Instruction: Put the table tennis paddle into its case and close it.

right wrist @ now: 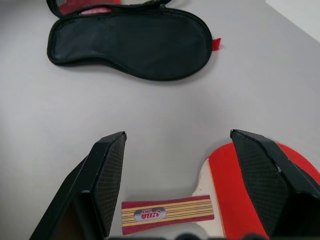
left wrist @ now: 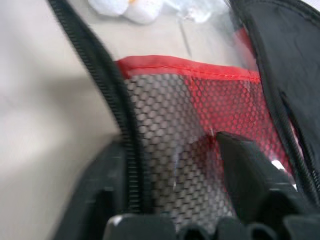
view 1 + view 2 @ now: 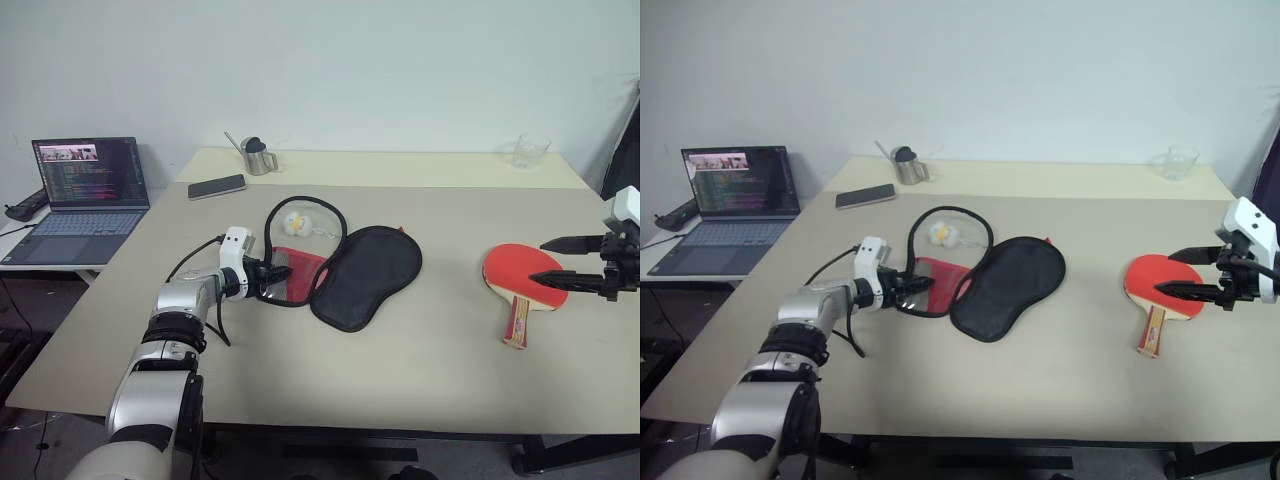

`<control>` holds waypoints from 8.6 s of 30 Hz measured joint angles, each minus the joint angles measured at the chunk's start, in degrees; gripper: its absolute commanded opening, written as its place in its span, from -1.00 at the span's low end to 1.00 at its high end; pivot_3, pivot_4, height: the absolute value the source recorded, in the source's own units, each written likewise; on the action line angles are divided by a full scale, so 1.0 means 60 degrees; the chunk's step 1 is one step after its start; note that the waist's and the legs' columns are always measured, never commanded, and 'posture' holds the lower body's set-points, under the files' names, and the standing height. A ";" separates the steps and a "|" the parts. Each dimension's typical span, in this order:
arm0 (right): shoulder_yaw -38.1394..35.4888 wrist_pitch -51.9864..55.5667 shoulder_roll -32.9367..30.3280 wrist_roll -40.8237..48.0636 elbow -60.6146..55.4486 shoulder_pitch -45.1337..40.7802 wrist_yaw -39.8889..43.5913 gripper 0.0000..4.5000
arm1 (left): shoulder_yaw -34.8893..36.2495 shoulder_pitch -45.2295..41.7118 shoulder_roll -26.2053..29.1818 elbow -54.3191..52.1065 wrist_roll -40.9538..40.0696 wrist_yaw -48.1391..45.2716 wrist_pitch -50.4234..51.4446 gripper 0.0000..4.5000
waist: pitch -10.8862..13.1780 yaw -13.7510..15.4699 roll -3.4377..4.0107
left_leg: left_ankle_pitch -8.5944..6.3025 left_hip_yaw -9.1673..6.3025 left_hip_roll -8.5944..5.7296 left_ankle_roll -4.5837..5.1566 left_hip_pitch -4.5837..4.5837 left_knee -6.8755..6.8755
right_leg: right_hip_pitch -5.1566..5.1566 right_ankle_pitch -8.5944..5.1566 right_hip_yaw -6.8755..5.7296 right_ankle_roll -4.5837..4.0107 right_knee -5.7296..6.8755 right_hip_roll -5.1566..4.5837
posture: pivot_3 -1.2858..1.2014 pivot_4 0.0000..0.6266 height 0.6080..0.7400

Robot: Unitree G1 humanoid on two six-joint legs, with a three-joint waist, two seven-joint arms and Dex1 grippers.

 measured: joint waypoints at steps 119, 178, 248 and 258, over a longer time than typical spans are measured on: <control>0.0709 -0.0325 0.0690 -0.0023 0.0146 -0.0220 -0.0459 0.63 | -0.0288 0.1830 -0.2371 -0.4731 -0.0958 0.3243 0.1408 -0.08 | 0.0001 0.0220 -0.0004 | 0.0001 0.0021 0.0000 -0.0001 0.0006 0.0006 | 0.0006 0.0011 0.0021 0.0008 -0.0010 0.0002 | 0.03 -0.52 1.00; -0.2350 0.8055 0.9477 -0.4047 -0.2927 -0.0915 -1.3435 0.99 | -0.1001 0.2549 0.1437 -0.7357 -0.1687 -0.1745 -0.0074 0.76 | -0.0024 -0.0176 0.0008 | -0.0001 0.0056 0.0013 0.0008 0.0060 -0.0016 | 0.0001 0.0026 0.0103 -0.0013 0.0010 0.0055 | 0.03 -0.52 1.00; 0.0021 0.4828 1.2575 -0.1759 0.1389 -0.4601 -1.4622 -0.51 | 0.0143 0.4401 0.2337 -0.9295 -0.1941 -0.0294 0.0830 0.76 | -0.0024 -0.0541 0.0004 | -0.0003 0.0331 0.0184 -0.0009 -0.0016 -0.0155 | -0.0270 0.0096 0.0350 -0.0092 -0.0003 0.0210 | 0.03 -0.52 1.00; 0.0383 0.4832 1.2564 -0.1322 0.1532 -0.4375 -1.4881 -0.51 | 0.0163 0.4574 0.2434 -0.9645 -0.2053 -0.0116 0.1129 0.76 | -0.0025 -0.0543 0.0004 | -0.0003 0.0331 0.0185 -0.0009 -0.0017 -0.0154 | -0.0270 0.0096 0.0351 -0.0092 -0.0002 0.0210 | 0.03 -0.52 1.00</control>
